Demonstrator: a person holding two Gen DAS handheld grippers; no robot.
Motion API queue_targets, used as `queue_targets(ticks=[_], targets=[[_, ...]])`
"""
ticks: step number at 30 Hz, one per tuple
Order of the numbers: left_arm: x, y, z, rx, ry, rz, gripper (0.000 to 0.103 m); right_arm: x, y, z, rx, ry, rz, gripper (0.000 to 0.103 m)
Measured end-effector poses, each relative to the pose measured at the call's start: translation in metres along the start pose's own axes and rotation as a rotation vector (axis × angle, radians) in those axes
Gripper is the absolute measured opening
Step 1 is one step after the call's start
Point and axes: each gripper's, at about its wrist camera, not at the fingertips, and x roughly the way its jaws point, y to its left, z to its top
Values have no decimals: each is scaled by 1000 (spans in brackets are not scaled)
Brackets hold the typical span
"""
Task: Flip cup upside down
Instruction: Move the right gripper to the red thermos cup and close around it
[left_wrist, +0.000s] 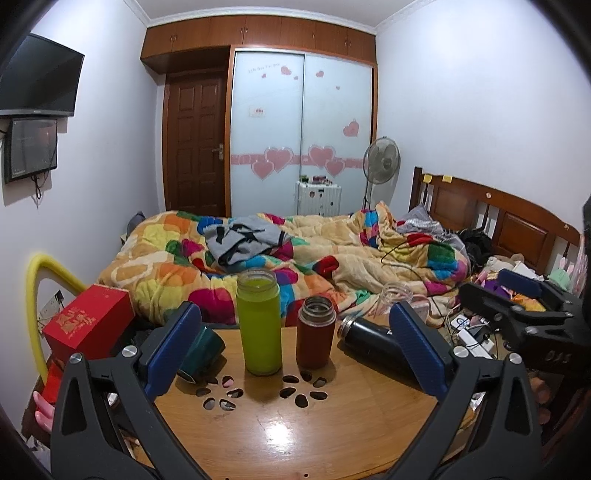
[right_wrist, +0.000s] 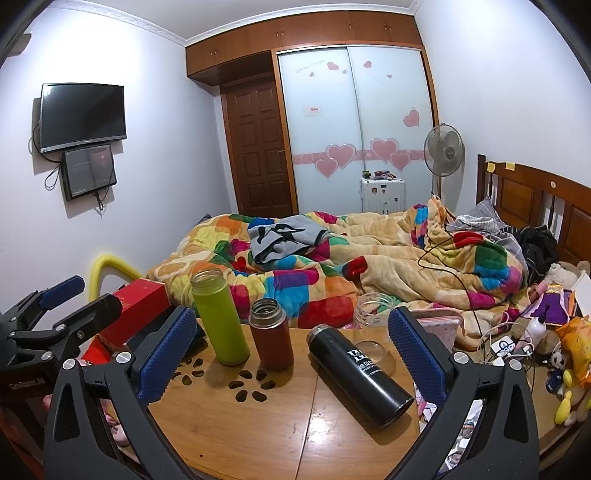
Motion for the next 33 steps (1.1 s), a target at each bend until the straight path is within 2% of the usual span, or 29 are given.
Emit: queue_targets(ticks=[2, 10, 13, 16, 21, 28, 29, 31, 33], targets=[[19, -1, -7, -8, 53, 1, 103, 3, -6, -4, 9, 5, -10, 103], [99, -12, -54, -38, 253, -75, 103, 27, -42, -23, 54, 66, -60, 103], [137, -18, -69, -69, 328, -101, 87, 35, -53, -33, 40, 94, -89, 103], [177, -17, -81, -111, 394, -83, 84, 40, -67, -43, 53, 120, -87, 103], [217, -15, -89, -193, 420, -81, 84, 50, -85, -57, 76, 167, -98, 103], [243, -18, -75, -223, 370, -44, 84, 70, -98, -77, 86, 240, -100, 103], [244, -16, -73, -229, 367, -45, 81, 72, -99, -80, 84, 250, -97, 103], [247, -15, -69, -235, 368, -53, 67, 76, -98, -85, 81, 266, -91, 103], [248, -16, -66, -217, 376, -56, 66, 80, -96, -90, 75, 283, -77, 103]])
